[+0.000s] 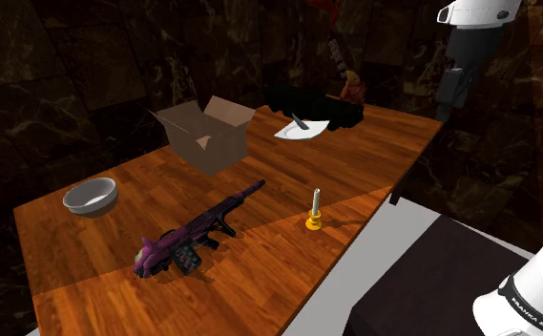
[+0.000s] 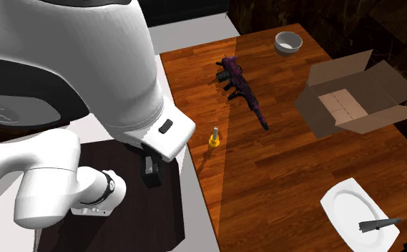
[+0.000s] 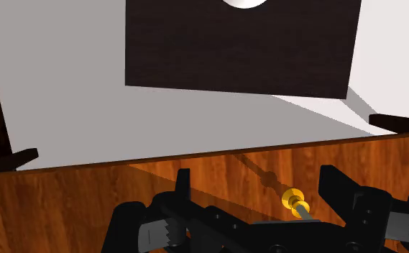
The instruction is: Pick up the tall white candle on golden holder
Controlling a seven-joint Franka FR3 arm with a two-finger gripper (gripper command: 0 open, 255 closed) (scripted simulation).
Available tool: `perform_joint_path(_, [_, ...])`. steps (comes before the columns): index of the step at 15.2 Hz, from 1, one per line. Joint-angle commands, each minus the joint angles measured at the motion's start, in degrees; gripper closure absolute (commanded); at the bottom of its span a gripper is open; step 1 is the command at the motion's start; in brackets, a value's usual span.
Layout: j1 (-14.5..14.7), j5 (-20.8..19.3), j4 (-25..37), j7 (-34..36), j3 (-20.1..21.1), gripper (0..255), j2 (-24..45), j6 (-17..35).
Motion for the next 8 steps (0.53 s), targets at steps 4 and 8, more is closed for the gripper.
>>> perform_joint_path(4, [0.79,1.74,-1.24,2.63,1.83,0,3.85,4.44])
perform_joint_path(8, [1.81,3.79,-1.85,5.93,4.21,0,9.92,10.35])
